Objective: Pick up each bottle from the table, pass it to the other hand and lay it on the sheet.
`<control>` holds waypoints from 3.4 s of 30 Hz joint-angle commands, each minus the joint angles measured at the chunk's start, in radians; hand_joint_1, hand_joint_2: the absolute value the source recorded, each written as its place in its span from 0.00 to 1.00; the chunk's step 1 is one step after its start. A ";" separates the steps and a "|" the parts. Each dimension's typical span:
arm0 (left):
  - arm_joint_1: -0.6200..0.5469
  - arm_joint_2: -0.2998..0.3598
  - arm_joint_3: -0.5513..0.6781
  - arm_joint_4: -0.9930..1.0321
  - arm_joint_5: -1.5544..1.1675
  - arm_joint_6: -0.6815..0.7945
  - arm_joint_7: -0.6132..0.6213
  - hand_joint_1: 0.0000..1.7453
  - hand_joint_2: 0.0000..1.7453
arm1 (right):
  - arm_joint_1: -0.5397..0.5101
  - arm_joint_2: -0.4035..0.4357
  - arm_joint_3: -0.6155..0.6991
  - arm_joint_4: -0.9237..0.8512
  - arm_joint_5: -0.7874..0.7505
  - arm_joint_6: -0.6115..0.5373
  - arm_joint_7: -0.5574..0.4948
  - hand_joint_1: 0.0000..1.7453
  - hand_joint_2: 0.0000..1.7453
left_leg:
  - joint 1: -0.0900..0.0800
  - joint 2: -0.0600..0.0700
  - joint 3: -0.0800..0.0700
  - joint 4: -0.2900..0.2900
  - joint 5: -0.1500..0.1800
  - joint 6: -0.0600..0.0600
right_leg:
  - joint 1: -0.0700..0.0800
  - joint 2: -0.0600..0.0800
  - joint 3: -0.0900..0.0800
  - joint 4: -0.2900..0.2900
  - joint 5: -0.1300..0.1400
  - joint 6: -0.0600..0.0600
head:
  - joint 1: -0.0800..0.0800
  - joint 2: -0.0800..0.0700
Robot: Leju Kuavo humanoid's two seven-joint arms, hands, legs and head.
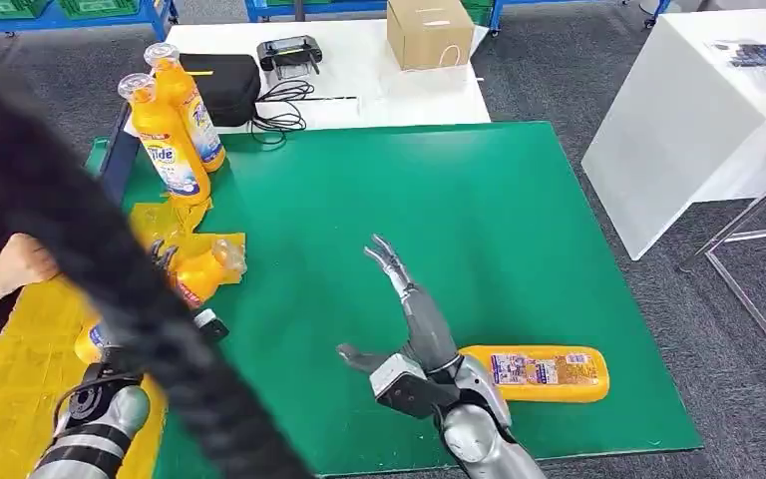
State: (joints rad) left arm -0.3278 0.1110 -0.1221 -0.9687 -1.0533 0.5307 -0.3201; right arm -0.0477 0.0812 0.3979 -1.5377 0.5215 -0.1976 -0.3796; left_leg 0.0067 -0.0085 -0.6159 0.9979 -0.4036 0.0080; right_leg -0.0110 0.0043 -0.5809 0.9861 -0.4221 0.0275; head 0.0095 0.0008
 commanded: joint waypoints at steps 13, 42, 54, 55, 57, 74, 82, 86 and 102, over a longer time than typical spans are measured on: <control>0.068 -0.016 0.031 -0.207 -0.188 0.167 0.037 0.00 1.00 | -0.021 -0.041 0.018 0.088 0.036 0.001 0.017 0.00 1.00 | 0.002 0.002 0.006 0.000 -0.003 0.000 | 0.003 0.000 0.007 -0.002 -0.002 -0.001 | 0.000 0.000; 0.295 -0.209 0.261 -0.446 1.049 -0.642 -0.124 0.00 1.00 | 0.040 -0.442 -0.134 0.104 0.372 0.119 0.193 0.00 1.00 | -0.001 -0.001 0.002 0.000 -0.002 0.001 | -0.001 -0.002 0.003 -0.002 -0.001 0.000 | 0.000 0.000; 0.302 -0.218 0.243 -0.456 1.049 -0.645 -0.125 0.00 1.00 | 0.020 -0.501 -0.151 0.132 0.402 0.169 0.230 0.00 1.00 | -0.002 -0.001 0.001 0.000 -0.002 0.001 | -0.001 -0.001 0.003 -0.002 -0.001 0.000 | 0.000 0.000; 0.303 -0.217 0.242 -0.458 1.049 -0.645 -0.125 0.00 1.00 | 0.021 -0.502 -0.152 0.127 0.399 0.168 0.225 0.00 1.00 | -0.001 0.000 0.003 0.000 -0.003 0.001 | 0.000 -0.001 0.005 -0.002 -0.002 0.000 | 0.000 0.000; 0.306 -0.215 0.240 -0.460 1.049 -0.645 -0.125 0.00 1.00 | 0.030 -0.515 -0.157 0.101 0.371 0.178 0.203 0.00 1.00 | -0.001 0.000 0.003 0.000 -0.003 0.001 | -0.001 -0.001 0.004 -0.002 -0.002 0.000 | 0.000 0.000; 0.323 -0.216 0.248 -0.465 1.051 -0.636 -0.131 0.00 1.00 | 0.080 -0.547 -0.182 0.021 0.289 0.223 0.177 0.00 1.00 | -0.001 0.000 0.003 0.000 -0.003 0.001 | 0.000 -0.001 0.004 -0.002 -0.002 -0.001 | 0.000 0.000; 0.323 -0.216 0.248 -0.465 1.051 -0.636 -0.131 0.00 1.00 | 0.080 -0.547 -0.182 0.021 0.289 0.223 0.177 0.00 1.00 | -0.001 0.000 0.004 0.000 -0.004 0.001 | 0.000 -0.001 0.005 -0.002 -0.002 -0.001 | 0.000 0.000; 0.331 -0.217 0.253 -0.468 1.052 -0.633 -0.133 0.00 1.00 | 0.124 -0.583 -0.193 -0.023 0.261 0.243 0.186 0.00 1.00 | -0.001 -0.001 0.003 0.001 -0.003 0.001 | 0.000 -0.002 0.004 -0.002 -0.002 0.000 | 0.000 0.000; 0.320 -0.224 0.238 -0.455 1.051 -0.636 -0.129 0.00 1.00 | 0.222 -0.680 -0.323 0.044 0.327 0.254 0.304 0.00 1.00 | -0.001 -0.003 0.003 0.000 -0.003 0.002 | -0.001 -0.003 0.005 -0.003 -0.002 0.000 | 0.000 0.000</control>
State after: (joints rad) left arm 0.0202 -0.0931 0.1183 -1.4683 -0.0038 -0.1019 -0.4540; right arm 0.1463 -0.5661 0.1442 -1.5789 0.8614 0.0454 -0.0748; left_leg 0.0045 -0.0097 -0.6167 0.9983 -0.4052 0.0103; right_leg -0.0129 0.0037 -0.5809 0.9850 -0.4222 0.0279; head 0.0095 0.0008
